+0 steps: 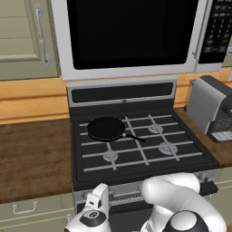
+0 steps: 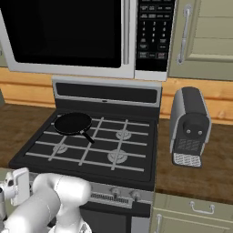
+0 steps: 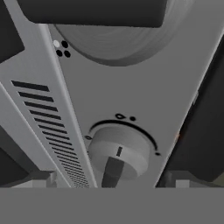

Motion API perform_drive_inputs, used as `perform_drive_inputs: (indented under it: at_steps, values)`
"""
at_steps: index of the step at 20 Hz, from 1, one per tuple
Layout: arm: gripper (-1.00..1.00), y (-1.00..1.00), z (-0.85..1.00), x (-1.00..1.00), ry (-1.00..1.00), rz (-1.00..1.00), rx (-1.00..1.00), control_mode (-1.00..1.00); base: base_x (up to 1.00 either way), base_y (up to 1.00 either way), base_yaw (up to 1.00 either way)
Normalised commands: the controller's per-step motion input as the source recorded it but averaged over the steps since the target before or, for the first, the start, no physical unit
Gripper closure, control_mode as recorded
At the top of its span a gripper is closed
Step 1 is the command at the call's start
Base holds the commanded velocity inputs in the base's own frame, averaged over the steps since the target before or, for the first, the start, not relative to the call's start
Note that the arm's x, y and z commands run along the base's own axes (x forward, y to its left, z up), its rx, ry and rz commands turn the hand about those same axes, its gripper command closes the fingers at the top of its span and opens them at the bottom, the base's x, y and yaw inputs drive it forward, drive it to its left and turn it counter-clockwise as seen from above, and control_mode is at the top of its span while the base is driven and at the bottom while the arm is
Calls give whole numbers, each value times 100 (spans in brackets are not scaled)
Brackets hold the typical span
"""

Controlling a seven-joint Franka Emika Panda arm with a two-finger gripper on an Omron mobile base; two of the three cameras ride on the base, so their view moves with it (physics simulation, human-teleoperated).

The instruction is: Turn off the rear left burner of the stove.

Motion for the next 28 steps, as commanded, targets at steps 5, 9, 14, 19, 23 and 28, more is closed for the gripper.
perform_drive_inputs:
  at_steps: [5, 9, 14, 19, 23, 28]
  values:
    - [-100, -8, 0, 30, 3, 1, 2, -100, 0, 0, 0]
    - [-100, 0, 0, 8, 0, 4, 0, -100, 0, 0, 0]
    - [100, 0, 0, 4, 0, 0, 0, -100, 0, 0, 0]
    - [100, 0, 6, 25, 1, 0, 5, -100, 0, 0, 0]
    - [100, 0, 16, 39, 5, 0, 12, -100, 0, 0, 0]
    - [100, -1, 13, 34, 3, 0, 20, -100, 0, 0, 0]
